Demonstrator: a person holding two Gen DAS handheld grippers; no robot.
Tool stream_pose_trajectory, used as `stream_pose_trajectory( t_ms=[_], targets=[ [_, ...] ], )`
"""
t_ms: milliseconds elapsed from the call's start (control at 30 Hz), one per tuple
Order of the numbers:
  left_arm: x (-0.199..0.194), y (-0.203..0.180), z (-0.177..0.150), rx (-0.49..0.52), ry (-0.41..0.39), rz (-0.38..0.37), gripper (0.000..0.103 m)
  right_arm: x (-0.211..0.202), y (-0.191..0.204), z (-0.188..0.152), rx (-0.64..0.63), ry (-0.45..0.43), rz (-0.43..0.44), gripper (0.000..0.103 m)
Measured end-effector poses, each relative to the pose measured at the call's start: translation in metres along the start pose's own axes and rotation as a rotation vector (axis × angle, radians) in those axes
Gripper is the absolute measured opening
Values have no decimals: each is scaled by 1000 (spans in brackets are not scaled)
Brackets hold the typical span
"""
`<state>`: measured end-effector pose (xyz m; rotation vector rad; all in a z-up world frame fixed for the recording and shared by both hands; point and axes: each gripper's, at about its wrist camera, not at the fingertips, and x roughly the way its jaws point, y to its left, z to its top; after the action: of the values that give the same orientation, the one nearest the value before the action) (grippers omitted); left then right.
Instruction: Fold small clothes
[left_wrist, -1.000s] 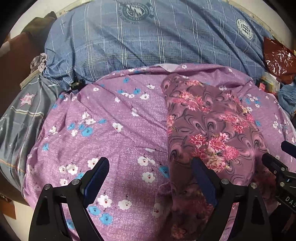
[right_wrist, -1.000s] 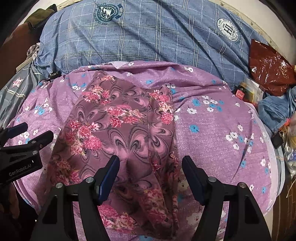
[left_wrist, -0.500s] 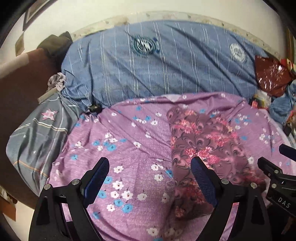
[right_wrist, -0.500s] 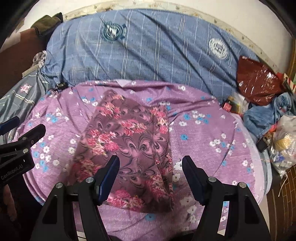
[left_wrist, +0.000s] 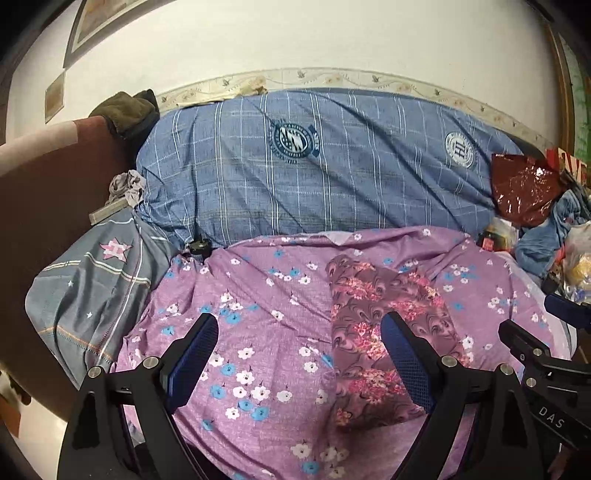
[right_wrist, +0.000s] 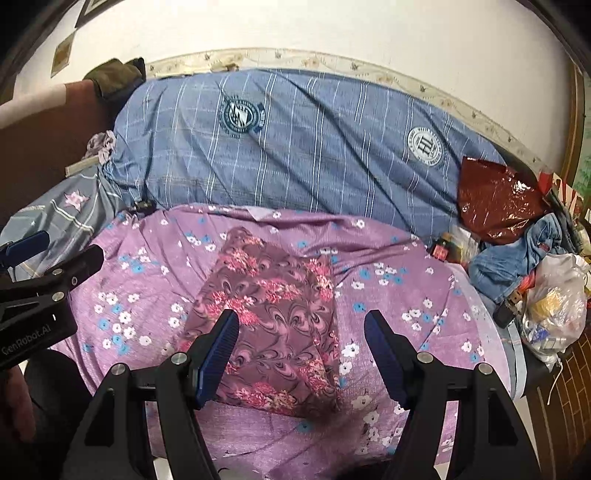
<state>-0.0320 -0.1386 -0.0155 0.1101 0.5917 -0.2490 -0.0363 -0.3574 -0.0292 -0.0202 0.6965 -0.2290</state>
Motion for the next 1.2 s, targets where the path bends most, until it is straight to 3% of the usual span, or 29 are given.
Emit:
stream_pose_trajectory(
  t_ms=[200, 467, 933, 1200],
  targets=[
    [-10, -2, 3, 23, -28, 22, 91, -9, 0, 5, 10, -33, 6, 72],
    [5, -5, 4, 54, -15, 27, 91, -3, 1, 6, 12, -35, 16, 72],
    [43, 12, 22, -29, 26, 58, 91, 19, 1, 11, 6, -17, 45, 72],
    [59, 12, 31, -45, 63, 17, 91, 31, 3, 10, -2, -5, 61, 72]
  ],
)
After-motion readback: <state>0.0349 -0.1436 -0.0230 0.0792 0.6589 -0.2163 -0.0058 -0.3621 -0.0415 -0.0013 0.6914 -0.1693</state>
